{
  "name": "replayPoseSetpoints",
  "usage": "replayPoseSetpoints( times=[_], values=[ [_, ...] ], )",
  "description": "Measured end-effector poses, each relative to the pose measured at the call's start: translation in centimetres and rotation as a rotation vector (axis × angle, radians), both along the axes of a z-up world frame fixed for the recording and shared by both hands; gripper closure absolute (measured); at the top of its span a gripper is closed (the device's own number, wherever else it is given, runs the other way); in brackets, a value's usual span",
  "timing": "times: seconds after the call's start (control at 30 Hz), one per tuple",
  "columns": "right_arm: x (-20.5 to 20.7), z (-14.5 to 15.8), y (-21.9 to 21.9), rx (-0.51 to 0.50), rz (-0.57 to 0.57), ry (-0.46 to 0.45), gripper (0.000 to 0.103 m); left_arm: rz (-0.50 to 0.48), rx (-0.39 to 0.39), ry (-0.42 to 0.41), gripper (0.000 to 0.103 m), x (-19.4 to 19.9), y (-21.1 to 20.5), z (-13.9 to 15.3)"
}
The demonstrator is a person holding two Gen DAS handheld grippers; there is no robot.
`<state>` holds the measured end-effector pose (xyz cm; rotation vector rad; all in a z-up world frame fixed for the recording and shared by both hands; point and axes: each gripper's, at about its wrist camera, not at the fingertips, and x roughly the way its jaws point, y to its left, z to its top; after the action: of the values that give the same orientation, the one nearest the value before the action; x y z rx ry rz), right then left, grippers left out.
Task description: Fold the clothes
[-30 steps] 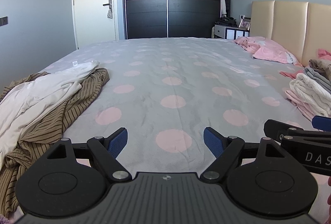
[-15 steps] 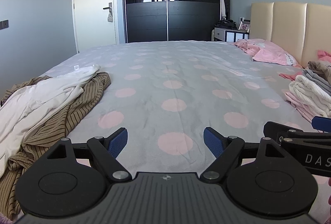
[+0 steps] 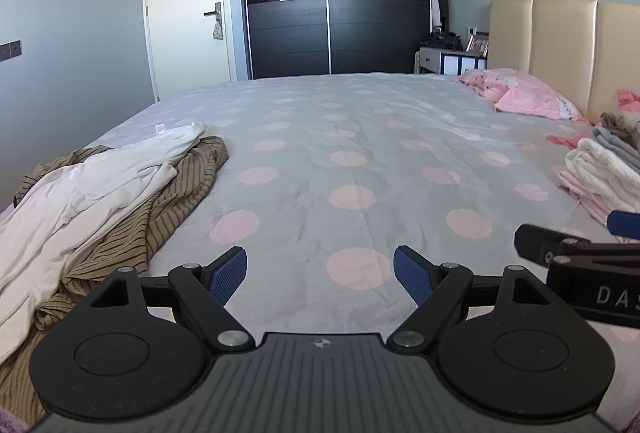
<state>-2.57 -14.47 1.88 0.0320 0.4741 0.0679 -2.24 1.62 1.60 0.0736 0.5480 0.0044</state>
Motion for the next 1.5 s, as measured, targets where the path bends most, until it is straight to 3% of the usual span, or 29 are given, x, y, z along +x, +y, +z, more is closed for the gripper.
replayPoseSetpoints(
  times=[0.37,0.57,0.73,0.9,1.1,1.33,1.4,1.47,1.5],
  values=[
    [0.7,-0.4,2.2,-0.024,0.053,0.053,0.001,0.102,0.035,0.069,0.022,0.5,7.3,0.6],
    [1.5,-1.3,3.8,-0.032,0.111,0.085,0.001,0.224,0.122,0.084,0.034,2.2,15.4,0.8],
    [2.4,-2.4,5.2,-0.047,0.148,0.119,0.001,0.365,0.135,0.082,0.037,4.3,23.3,0.6],
    [3.7,-3.4,6.1,-0.038,0.171,0.169,0.001,0.391,0.204,0.076,0.037,6.7,28.5,-1.5],
    [5.4,-4.6,6.1,-0.060,0.153,0.210,0.001,0.429,0.205,0.134,0.052,9.0,32.6,-5.0],
    [7.3,-6.4,6.2,-0.074,0.143,0.267,0.001,0.494,0.216,0.169,0.068,10.6,34.5,-6.9],
    [7.5,-6.7,6.5,-0.080,0.154,0.275,0.001,0.500,0.224,0.138,0.080,10.6,34.6,-6.5],
    [7.8,-7.0,6.8,-0.084,0.166,0.281,0.001,0.503,0.207,0.095,0.100,10.5,34.9,-5.7],
    [7.9,-7.0,7.0,-0.086,0.173,0.281,0.001,0.499,0.202,0.080,0.101,10.6,34.9,-5.1]
  ],
)
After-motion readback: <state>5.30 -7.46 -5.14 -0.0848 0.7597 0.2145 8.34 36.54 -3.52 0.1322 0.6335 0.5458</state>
